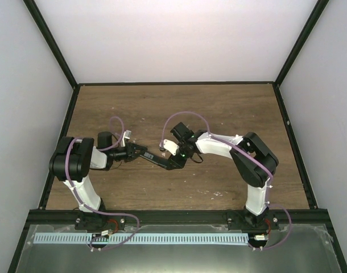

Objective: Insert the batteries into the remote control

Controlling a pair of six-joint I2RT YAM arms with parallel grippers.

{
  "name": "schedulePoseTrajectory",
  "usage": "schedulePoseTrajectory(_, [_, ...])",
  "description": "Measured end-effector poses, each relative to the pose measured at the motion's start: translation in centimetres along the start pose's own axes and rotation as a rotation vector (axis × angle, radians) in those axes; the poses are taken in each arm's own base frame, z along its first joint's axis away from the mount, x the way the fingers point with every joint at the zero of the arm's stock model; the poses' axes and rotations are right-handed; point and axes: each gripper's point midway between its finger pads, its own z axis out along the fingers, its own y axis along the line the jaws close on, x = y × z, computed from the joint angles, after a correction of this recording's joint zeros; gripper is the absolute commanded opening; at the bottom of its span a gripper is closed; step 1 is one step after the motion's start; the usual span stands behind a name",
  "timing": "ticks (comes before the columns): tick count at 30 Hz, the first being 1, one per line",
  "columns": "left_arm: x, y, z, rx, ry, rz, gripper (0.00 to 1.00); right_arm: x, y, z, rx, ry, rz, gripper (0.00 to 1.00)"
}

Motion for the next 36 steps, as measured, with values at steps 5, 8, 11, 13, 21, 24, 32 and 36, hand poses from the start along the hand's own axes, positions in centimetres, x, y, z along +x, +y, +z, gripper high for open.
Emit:
schedulePoseTrajectory(5, [-0.02,0.07,0.0,-0.004,-0.002,-0.002,0.0,-0.02,0.2,0.29,-0.001,0.015,-0.001,0.18])
schedulePoseTrajectory(8, [-0.02,0.1,0.0,-0.005,-0.002,-0.003,0.0,-0.28,0.19,0.25,-0.001,0.016,0.0,0.19])
schedulePoseTrajectory(11, [-0.05,0.12,0.0,-0.007,-0.004,-0.003,0.0,-0.59,0.18,0.39,0.003,0.018,-0.002,0.19])
schedulePoseTrajectory(13, [-0.05,0.13,0.0,-0.007,-0.004,-0.003,0.0,-0.56,0.22,0.44,0.005,0.022,-0.001,0.2])
schedulePoseTrajectory(21, [-0.05,0.29,-0.01,-0.015,-0.006,-0.009,0.0,-0.39,0.15,0.82,0.012,0.038,-0.002,0.25])
schedulePoseTrajectory(24, [-0.01,0.33,-0.01,-0.016,-0.005,-0.012,0.0,-0.4,0.14,0.85,0.018,0.041,-0.005,0.27])
schedulePoseTrajectory(32, [0.02,0.4,-0.01,-0.019,-0.005,-0.014,0.0,-0.42,0.09,0.88,0.027,0.044,-0.009,0.38])
schedulePoseTrajectory(36, [0.01,0.38,-0.02,-0.019,-0.005,-0.012,0.0,-0.38,0.08,0.91,0.032,0.046,-0.009,0.43])
